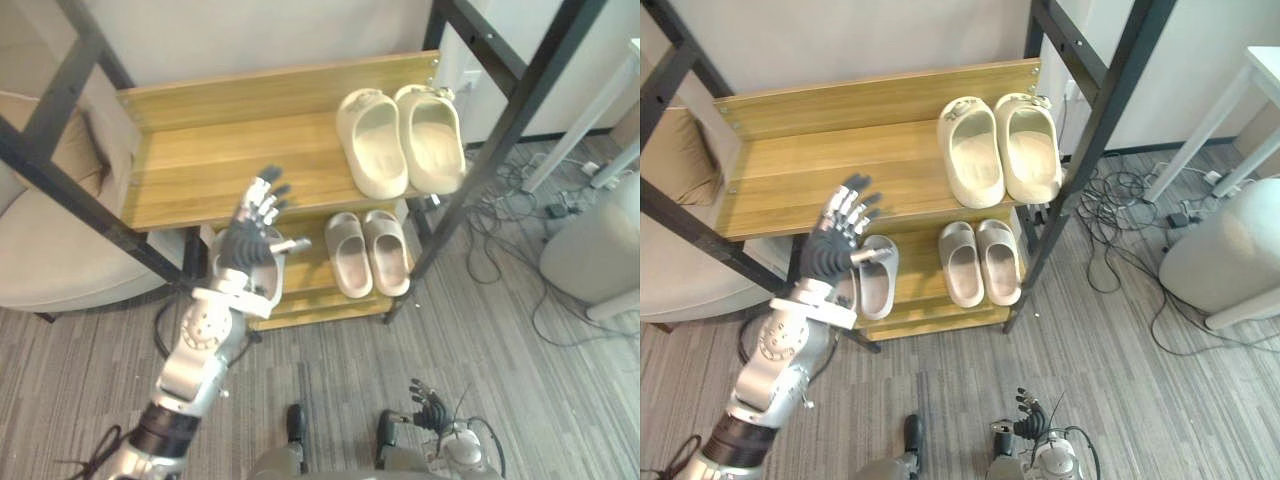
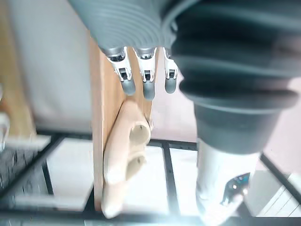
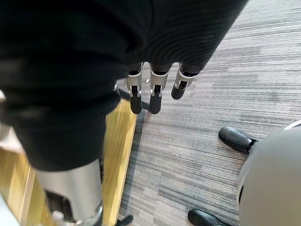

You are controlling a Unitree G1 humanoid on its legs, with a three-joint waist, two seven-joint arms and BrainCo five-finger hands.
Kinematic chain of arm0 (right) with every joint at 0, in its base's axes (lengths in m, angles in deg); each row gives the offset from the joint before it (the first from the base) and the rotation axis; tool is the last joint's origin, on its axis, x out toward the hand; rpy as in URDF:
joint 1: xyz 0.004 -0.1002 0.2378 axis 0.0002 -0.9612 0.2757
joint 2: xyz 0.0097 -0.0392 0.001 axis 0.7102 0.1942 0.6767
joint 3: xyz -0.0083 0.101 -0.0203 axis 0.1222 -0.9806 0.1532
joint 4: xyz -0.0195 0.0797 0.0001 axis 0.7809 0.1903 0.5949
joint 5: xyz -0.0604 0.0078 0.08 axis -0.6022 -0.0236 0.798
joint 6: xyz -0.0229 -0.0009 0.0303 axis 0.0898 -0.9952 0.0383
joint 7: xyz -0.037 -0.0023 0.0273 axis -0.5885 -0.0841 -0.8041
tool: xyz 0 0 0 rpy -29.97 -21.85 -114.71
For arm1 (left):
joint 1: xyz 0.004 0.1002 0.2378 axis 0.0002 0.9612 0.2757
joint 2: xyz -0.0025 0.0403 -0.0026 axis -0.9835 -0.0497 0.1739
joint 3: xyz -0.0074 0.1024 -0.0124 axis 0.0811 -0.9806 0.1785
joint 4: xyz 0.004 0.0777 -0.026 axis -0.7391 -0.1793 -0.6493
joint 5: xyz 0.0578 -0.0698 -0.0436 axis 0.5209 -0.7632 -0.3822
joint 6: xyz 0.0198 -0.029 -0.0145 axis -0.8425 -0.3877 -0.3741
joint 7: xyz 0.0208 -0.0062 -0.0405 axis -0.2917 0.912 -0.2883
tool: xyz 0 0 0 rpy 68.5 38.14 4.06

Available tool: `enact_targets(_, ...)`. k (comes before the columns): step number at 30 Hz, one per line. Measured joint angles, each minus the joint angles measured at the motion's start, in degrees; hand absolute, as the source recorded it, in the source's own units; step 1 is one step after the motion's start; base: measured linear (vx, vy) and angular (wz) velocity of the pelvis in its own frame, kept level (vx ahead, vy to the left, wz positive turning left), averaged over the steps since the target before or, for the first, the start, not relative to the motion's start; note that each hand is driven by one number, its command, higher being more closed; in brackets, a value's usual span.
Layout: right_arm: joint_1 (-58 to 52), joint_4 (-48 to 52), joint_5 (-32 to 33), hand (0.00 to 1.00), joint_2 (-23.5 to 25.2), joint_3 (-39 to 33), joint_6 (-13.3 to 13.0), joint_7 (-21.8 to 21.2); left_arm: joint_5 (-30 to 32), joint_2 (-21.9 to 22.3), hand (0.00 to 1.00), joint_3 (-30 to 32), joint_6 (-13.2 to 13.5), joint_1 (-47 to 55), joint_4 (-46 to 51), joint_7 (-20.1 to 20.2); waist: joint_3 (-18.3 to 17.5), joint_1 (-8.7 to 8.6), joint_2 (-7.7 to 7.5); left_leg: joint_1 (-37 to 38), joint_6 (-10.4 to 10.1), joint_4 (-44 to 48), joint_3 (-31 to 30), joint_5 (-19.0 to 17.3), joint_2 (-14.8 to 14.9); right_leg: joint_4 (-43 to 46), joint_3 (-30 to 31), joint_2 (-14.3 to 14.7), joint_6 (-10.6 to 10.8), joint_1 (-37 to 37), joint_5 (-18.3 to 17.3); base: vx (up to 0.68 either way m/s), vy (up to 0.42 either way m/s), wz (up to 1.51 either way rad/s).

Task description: Organize the slippers on the shoe rack

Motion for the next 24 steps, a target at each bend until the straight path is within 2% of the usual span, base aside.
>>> enact_targets(4, 0.6, -2.7, -0.1, 0.0, 0.3, 0.7, 0.0, 0.2, -1.5, 1.9, 0.0, -1.5, -0.1, 8.4, -1.0, 2.8, -1.5, 0.86, 0.29, 0.9, 0.0, 0.0, -1.7, -0.1, 0.0, 0.0, -1.9, 0.1, 0.0, 1.9, -1.0, -0.02, -0.009, 0.22)
enact_targets(6, 1.2, -4.4, -0.2, 0.0, 0.7, 0.6, 0.0, 0.8, -1.5, 2.7, 0.0, -1.6, -0.1, 11.4, -3.4, 4.0, -2.2, 1.85, 0.28, 0.9, -0.1, 0.0, -2.4, -0.1, 0.0, 0.0, -2.9, 0.3, -0.1, 2.3, -1.7, -0.03, -0.012, 0.17)
enact_targets(8, 1.7, -6.2, -0.6, 0.0, 1.1, 0.6, 0.0, 1.3, -1.1, 3.0, 0.0, -1.3, -0.1, 13.4, -8.3, 5.1, -2.7, 2.57, 0.17, 0.9, -0.1, 0.0, -3.0, -0.1, 0.0, 0.0, -3.5, 0.4, 0.1, 2.5, -1.9, -0.04, -0.012, 0.15)
enact_targets(9, 2.0, -6.8, -1.2, 0.0, 1.3, 0.6, 0.0, 1.5, 0.5, 3.9, 0.0, -0.3, -0.1, 14.8, -15.0, 5.4, -3.1, 3.0, -0.05, 0.9, -0.4, 0.0, -3.2, -0.3, 0.0, 0.0, -3.8, 0.5, 0.1, 2.5, -2.0, -0.04, -0.008, 0.1)
enact_targets(11, 2.2, -7.2, -2.1, 0.0, 1.3, 0.6, 0.0, 1.7, 2.0, 5.0, 0.0, 1.0, -0.1, 15.4, -20.8, 5.3, -3.2, 3.23, -0.28, 0.9, -0.4, 0.0, -3.3, -0.4, 0.0, 0.0, -3.9, 0.5, 0.1, 2.6, -2.0, -0.02, -0.002, 0.05)
enact_targets(12, 2.4, -8.2, -2.2, 0.0, 1.7, 0.5, -0.1, 2.1, 5.7, 6.1, 0.0, 2.8, -0.2, 15.6, -29.3, 5.1, -3.5, 3.35, -0.85, 0.9, -0.4, 0.0, -3.4, -0.4, -0.1, 0.0, -3.9, 0.5, 0.1, 2.7, -2.1, -0.01, 0.0, 0.03)
enact_targets(13, 2.4, -8.2, -2.2, 0.0, 1.8, 0.5, -0.1, 2.2, 6.2, 6.2, 0.0, 3.1, -0.2, 15.5, -30.5, 5.1, -3.6, 3.36, -0.95, 0.9, -0.4, 0.0, -3.4, -0.4, -0.1, 0.0, -4.0, 0.5, 0.1, 2.8, -2.1, 0.0, 0.0, 0.0)
enact_targets(15, 2.2, -8.2, -2.2, 0.0, 2.3, 0.4, -0.1, 2.4, 10.7, 7.2, 0.0, 5.7, -0.3, 15.0, -40.1, 4.7, -3.8, 3.33, -1.81, 1.3, -0.4, 0.0, -3.5, -0.4, -0.1, 0.0, -4.1, 0.4, 0.4, 3.4, -2.3, 0.02, -0.003, 0.04)
enact_targets(19, 2.3, -10.0, -2.2, 0.0, 4.1, -1.7, -0.2, 3.5, 19.0, 8.1, 0.0, 10.6, -1.2, 12.6, -57.6, 1.3, -4.7, 3.32, -3.34, 2.2, -0.1, 0.0, -3.6, -0.7, -0.3, 0.0, -4.1, 0.3, 0.7, 4.4, -2.6, 0.02, 0.001, 0.02)
enact_targets(21, 2.5, -10.7, -2.2, 0.0, 4.2, -1.7, -0.2, 4.1, 21.9, 8.8, 0.0, 12.8, -1.3, 11.3, -63.6, -0.1, -4.7, 3.34, -3.58, 3.0, -0.1, 0.0, -3.4, -1.0, -0.4, 0.0, -4.0, 0.2, 0.7, 4.7, -2.7, 0.0, 0.0, 0.0)
enact_targets(24, 2.4, -11.4, -2.2, 0.0, 4.5, -1.8, -0.1, 4.6, 24.1, 9.4, 0.0, 14.0, -1.5, 11.0, -65.8, -1.7, -4.6, 3.3, -3.46, 3.3, -0.2, 0.0, -3.4, -1.2, -0.4, 0.0, -3.9, 0.2, 0.6, 5.3, -2.7, 0.02, 0.002, -0.01)
